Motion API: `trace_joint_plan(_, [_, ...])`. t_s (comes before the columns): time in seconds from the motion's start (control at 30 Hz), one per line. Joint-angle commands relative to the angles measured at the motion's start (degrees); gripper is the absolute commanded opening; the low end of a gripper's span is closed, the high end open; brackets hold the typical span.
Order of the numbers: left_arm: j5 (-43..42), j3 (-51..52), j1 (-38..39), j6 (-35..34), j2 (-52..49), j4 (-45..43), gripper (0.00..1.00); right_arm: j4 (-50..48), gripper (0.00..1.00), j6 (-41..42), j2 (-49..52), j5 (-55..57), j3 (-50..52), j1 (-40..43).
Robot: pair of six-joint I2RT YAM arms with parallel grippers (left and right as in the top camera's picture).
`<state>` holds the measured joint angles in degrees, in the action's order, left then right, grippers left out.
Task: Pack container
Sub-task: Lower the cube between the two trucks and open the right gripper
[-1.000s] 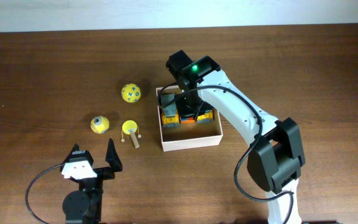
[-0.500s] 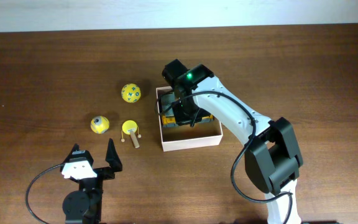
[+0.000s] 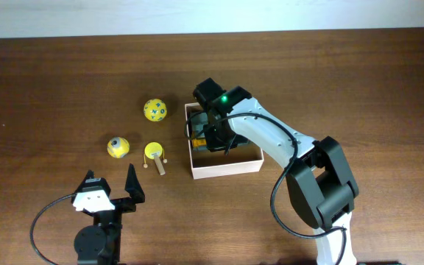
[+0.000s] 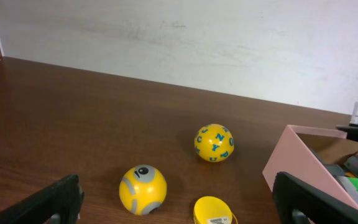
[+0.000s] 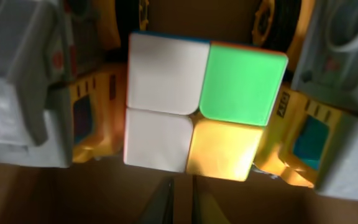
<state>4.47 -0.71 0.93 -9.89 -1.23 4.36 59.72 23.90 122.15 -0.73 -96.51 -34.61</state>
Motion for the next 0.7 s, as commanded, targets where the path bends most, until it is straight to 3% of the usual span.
trace_joint_plan(0.0, [-0.61,0.17,-0.35,0.94,0.24,0.2,0.99,-0.74,0.07,0.61,-0.81,0.13,0.74,-0.37])
trace_joint_plan(0.67, [-0.61,0.17,-0.35,0.94,0.24,0.2,0.99,-4.74,0.08,0.24,-0.81,6.01,0.72,-0.24])
